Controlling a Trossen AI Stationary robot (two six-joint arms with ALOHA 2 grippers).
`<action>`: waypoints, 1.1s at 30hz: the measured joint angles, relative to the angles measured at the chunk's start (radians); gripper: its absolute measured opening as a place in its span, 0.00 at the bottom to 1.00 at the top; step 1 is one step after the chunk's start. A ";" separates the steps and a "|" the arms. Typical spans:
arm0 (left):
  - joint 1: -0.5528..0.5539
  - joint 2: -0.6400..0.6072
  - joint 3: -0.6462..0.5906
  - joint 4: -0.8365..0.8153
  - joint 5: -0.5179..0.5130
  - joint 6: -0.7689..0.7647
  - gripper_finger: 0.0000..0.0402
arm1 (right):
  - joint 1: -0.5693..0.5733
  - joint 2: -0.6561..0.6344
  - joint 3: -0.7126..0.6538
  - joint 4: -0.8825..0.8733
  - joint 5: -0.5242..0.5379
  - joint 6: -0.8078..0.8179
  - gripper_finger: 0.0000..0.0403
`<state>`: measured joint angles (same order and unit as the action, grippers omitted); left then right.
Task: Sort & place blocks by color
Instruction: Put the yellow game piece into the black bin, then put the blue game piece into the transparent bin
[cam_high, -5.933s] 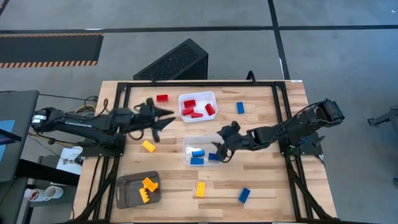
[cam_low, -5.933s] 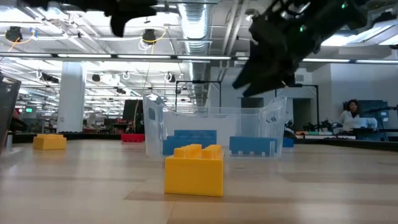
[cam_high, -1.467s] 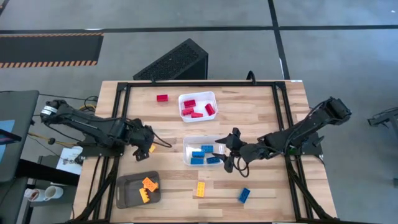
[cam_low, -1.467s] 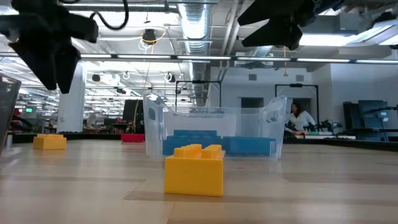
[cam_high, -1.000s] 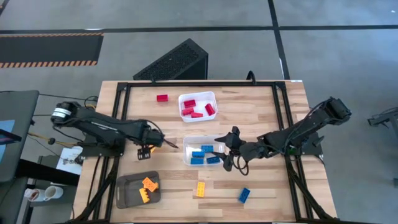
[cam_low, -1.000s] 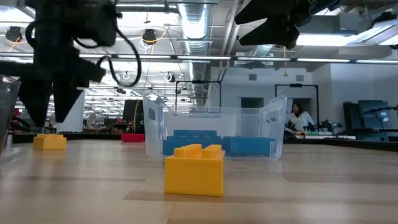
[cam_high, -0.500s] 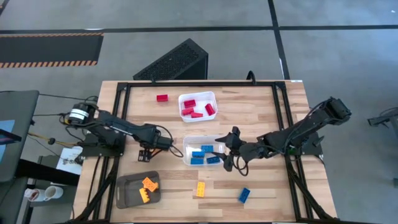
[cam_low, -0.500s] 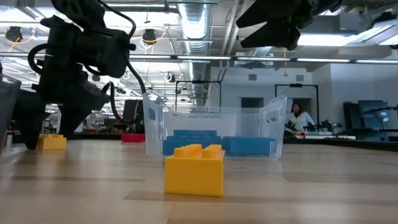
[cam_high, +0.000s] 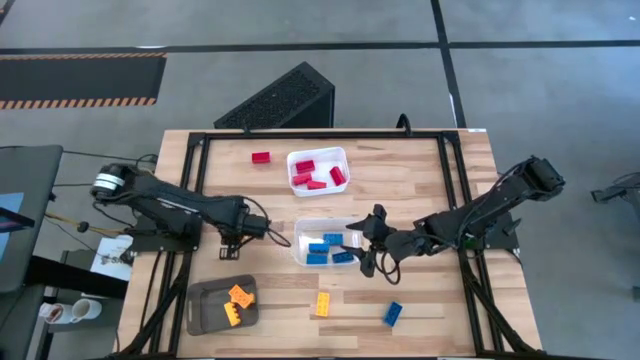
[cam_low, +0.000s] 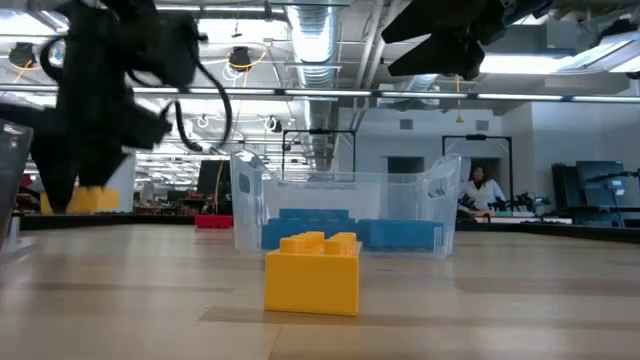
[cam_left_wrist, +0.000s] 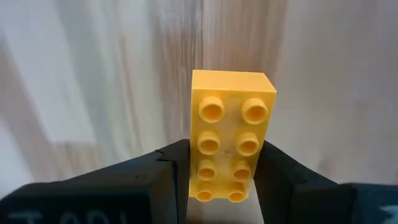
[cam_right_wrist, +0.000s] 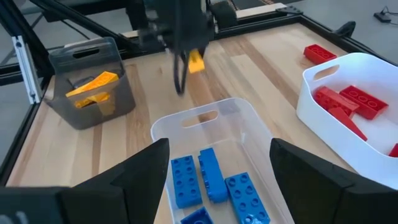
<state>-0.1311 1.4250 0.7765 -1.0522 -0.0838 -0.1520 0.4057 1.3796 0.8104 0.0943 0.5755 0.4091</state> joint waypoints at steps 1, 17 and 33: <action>-0.014 -0.032 0.011 -0.025 -0.003 -0.024 0.26 | 0.000 0.000 0.000 -0.001 0.000 0.000 0.75; -0.607 -0.294 0.110 0.307 -0.080 -0.900 0.26 | 0.007 0.000 0.000 -0.004 0.002 0.016 0.75; -0.728 0.042 0.110 0.355 0.205 -1.056 0.63 | 0.011 0.000 0.000 0.017 0.002 0.009 0.75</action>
<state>-0.8593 1.4667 0.8864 -0.6967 0.1209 -1.2077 0.4168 1.3796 0.8104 0.1112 0.5774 0.4180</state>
